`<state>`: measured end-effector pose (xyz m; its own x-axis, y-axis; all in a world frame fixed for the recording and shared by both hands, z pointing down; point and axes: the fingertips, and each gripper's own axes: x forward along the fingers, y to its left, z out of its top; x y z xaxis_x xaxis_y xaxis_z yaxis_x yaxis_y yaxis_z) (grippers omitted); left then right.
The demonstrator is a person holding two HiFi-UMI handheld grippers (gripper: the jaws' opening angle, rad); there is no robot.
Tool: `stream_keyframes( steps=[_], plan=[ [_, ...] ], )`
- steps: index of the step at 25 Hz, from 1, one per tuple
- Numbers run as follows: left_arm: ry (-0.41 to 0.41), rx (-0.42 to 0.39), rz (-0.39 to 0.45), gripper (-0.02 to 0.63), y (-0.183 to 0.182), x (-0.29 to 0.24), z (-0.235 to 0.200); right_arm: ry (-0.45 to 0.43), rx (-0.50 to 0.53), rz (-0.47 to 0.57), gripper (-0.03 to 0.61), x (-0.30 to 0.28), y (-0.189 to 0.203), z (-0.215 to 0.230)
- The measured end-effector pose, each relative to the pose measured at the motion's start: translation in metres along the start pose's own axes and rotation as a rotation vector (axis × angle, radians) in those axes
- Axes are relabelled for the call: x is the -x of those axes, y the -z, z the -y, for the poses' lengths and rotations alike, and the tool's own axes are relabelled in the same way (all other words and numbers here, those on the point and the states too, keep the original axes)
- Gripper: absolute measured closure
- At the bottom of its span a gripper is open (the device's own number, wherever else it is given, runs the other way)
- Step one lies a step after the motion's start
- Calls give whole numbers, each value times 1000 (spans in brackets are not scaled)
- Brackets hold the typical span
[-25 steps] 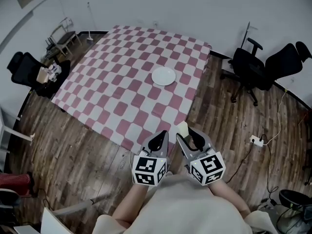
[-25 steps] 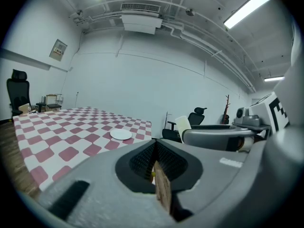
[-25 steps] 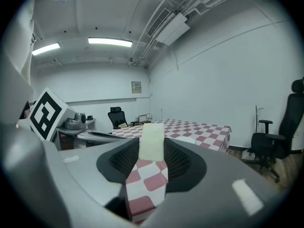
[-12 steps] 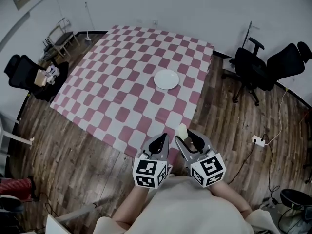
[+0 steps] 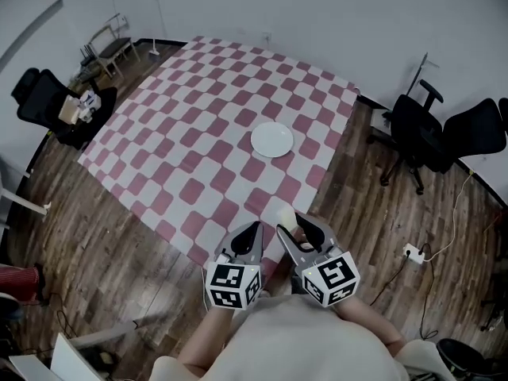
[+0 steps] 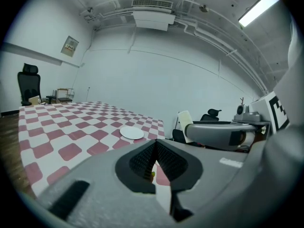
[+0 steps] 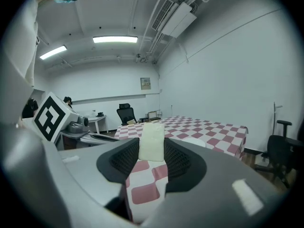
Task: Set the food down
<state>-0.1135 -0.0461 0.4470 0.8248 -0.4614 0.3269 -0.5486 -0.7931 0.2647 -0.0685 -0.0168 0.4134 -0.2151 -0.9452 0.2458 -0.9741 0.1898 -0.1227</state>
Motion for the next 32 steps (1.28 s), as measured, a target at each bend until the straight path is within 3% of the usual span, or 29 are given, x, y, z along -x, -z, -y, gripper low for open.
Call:
stream_keyframes(
  steps=[4, 17, 32],
  plan=[
    [-57, 52, 17, 614, -9, -28, 1, -53, 7, -17, 411, -10, -5, 32],
    [-207, 49, 7, 614, -32, -92, 1, -194, 15, -25, 411, -42, -22, 107],
    [-381, 101, 79, 614, -64, -156, -8, -359, 78, -49, 411, -80, -37, 174]
  ],
)
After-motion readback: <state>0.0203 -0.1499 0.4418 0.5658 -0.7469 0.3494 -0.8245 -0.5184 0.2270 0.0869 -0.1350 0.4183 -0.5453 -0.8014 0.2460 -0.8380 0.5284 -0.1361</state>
